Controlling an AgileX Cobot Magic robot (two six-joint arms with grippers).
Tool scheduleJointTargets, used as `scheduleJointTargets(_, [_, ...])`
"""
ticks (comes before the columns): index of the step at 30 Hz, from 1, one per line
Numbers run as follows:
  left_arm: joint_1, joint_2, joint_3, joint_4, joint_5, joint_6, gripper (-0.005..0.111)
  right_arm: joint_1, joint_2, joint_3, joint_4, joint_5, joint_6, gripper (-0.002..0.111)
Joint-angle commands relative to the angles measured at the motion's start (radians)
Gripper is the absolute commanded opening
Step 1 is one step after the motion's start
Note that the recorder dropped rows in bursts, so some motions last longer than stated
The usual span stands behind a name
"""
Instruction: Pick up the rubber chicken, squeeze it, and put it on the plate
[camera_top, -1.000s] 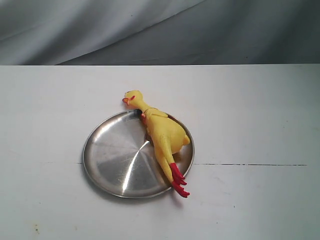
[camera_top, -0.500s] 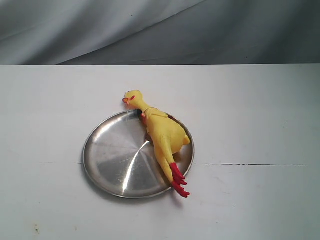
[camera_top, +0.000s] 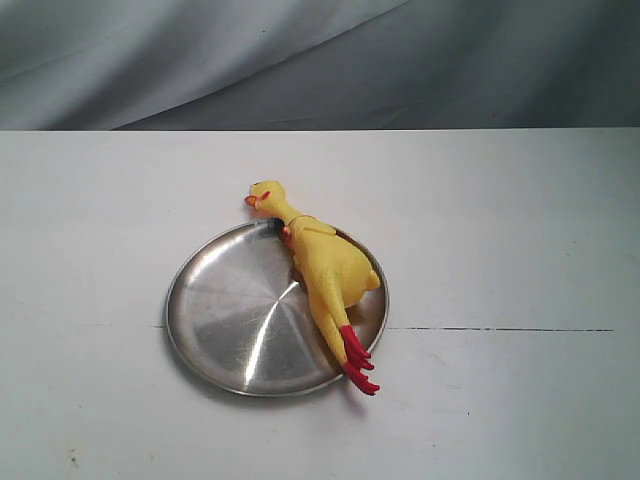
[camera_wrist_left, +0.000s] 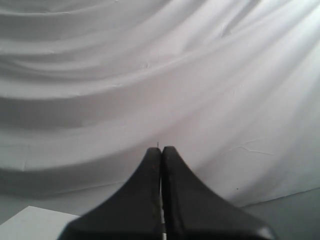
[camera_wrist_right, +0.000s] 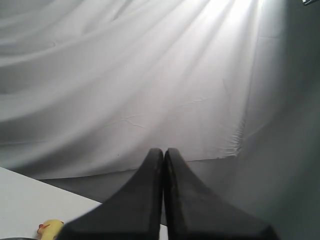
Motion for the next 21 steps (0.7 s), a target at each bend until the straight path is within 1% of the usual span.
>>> scheduleJointTargets(1, [0.001, -0.004, 0.008, 0.05, -0.002, -0.031, 0.0, -0.002, -0.003, 0.004, 0.005, 0.002, 0.009, 0.0])
scheduleJointTargets(2, [0.001, -0.004, 0.013, 0.113, -0.002, -0.085, 0.0, -0.002, -0.003, 0.004, 0.005, 0.002, 0.009, 0.0])
scheduleJointTargets(3, [0.001, -0.01, 0.017, 0.21, -0.002, -0.156, 0.0, -0.002, -0.003, 0.004, 0.005, 0.002, 0.009, 0.0])
scheduleJointTargets(5, [0.017, -0.028, 0.025, 0.445, 0.031, -0.372, 0.0, -0.002, -0.003, 0.004, 0.005, 0.002, 0.009, 0.0])
scheduleJointTargets(7, [0.053, -0.051, 0.032, 0.621, 0.104, -0.54, 0.0, -0.002, -0.003, 0.004, 0.005, 0.002, 0.009, 0.0])
scheduleJointTargets(9, [0.108, -0.078, 0.034, 0.757, 0.241, -0.686, 0.0, -0.002, -0.003, 0.004, 0.005, 0.002, 0.009, 0.0])
scheduleJointTargets(10, [0.133, -0.09, 0.034, 0.796, 0.304, -0.732, 0.0, -0.002, -0.003, 0.004, 0.005, 0.002, 0.009, 0.0])
scheduleJointTargets(12, [0.195, -0.12, 0.034, 0.854, 0.44, -0.763, 0.0, -0.002, -0.003, 0.004, 0.005, 0.002, 0.009, 0.0])
scheduleJointTargets(14, [0.242, -0.15, 0.041, 0.894, 0.517, -0.763, 0.0, -0.002, -0.003, 0.004, 0.005, 0.002, 0.009, 0.0])
scheduleJointTargets(17, [0.287, -0.207, 0.08, 0.899, 0.523, -0.763, 0.0, -0.002, -0.003, 0.004, 0.005, 0.002, 0.009, 0.0])
scheduleJointTargets(21, [0.292, -0.23, 0.151, 0.899, 0.521, -0.791, 0.0, -0.002, -0.003, 0.004, 0.005, 0.002, 0.009, 0.0])
